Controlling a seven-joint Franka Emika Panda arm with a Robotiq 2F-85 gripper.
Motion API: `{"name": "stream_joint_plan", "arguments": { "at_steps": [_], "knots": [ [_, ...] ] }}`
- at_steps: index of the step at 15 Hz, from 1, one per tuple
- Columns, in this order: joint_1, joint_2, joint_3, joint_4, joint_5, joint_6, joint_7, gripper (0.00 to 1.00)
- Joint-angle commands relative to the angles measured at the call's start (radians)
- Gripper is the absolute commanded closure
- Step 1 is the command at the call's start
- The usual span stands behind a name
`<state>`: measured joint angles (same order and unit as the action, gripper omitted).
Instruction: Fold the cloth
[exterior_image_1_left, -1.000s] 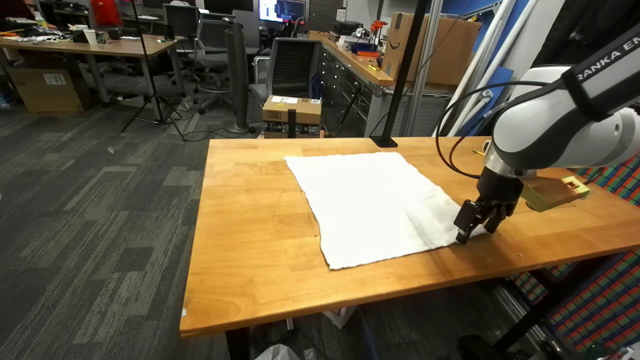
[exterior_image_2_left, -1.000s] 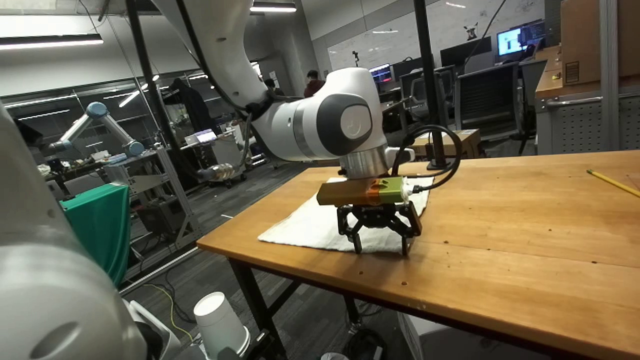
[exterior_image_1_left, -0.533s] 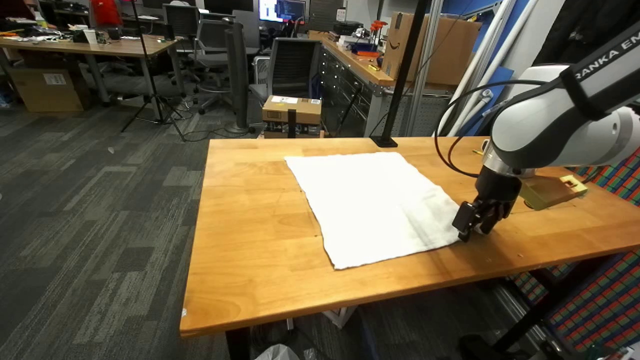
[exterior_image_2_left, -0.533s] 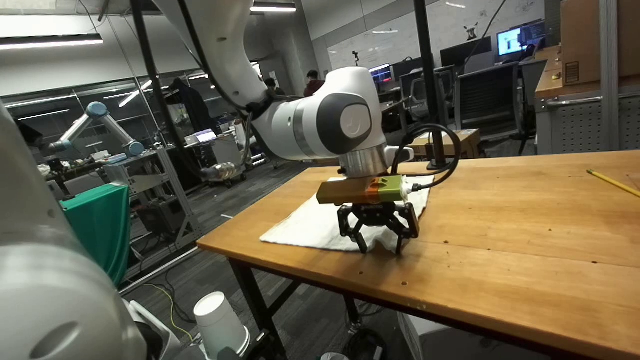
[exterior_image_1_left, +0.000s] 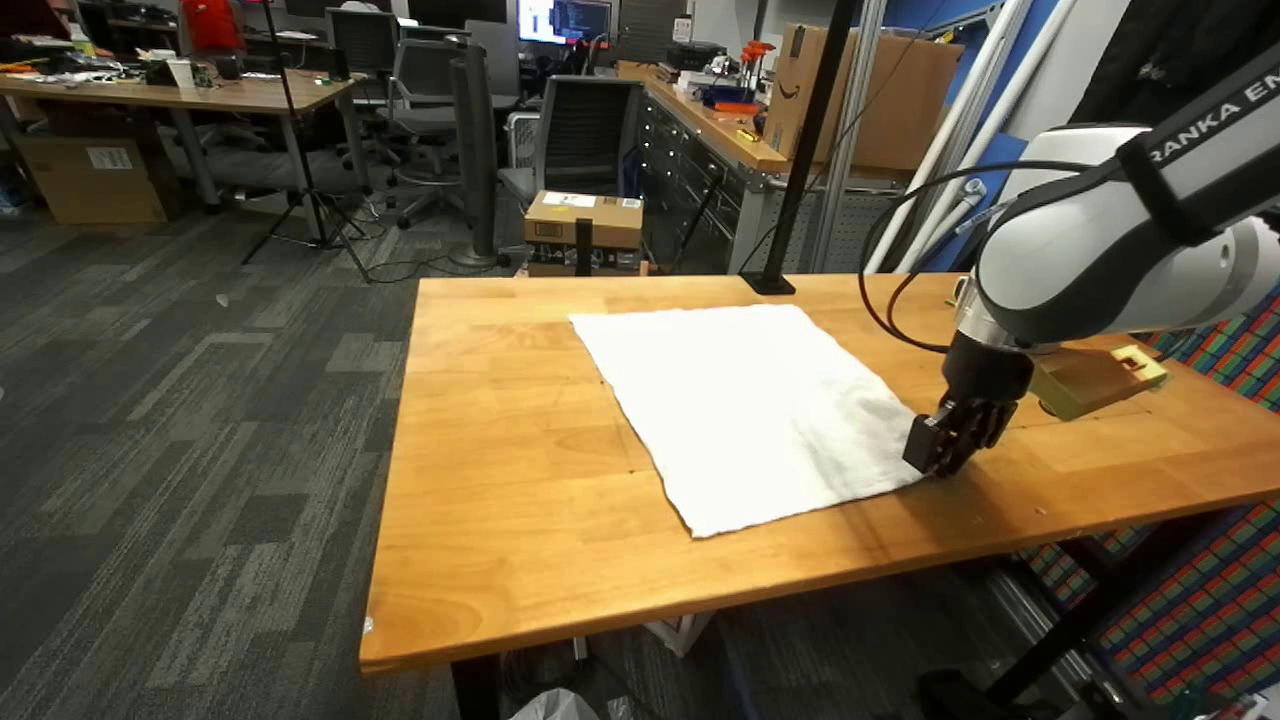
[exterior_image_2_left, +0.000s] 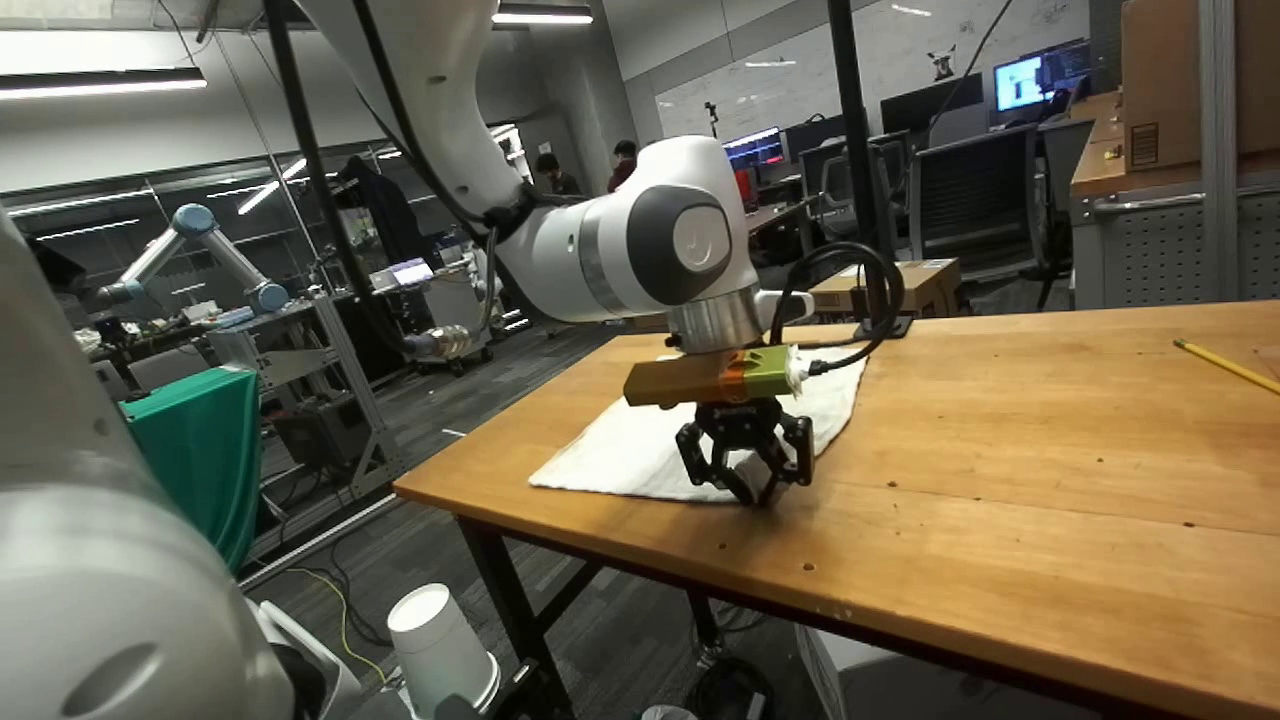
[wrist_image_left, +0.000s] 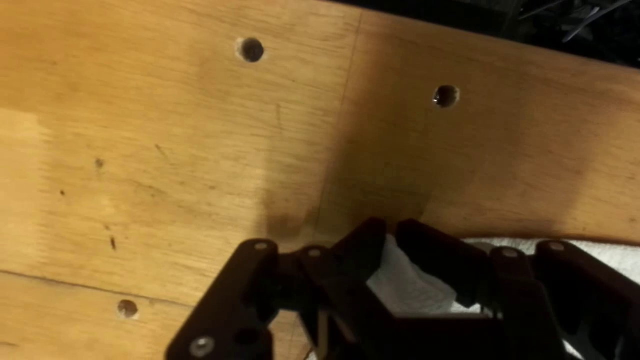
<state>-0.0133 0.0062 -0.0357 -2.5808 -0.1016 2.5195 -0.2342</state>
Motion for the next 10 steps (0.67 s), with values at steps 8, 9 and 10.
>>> {"name": "stream_joint_plan", "arguments": {
  "at_steps": [8,9,10],
  "knots": [
    [0.052,-0.029,0.071,0.177,-0.264,-0.270,0.187,0.92],
    [0.064,-0.017,0.085,0.227,-0.284,-0.316,0.191,0.92],
    [0.075,-0.006,0.098,0.271,-0.298,-0.354,0.191,0.92]
  ]
}}
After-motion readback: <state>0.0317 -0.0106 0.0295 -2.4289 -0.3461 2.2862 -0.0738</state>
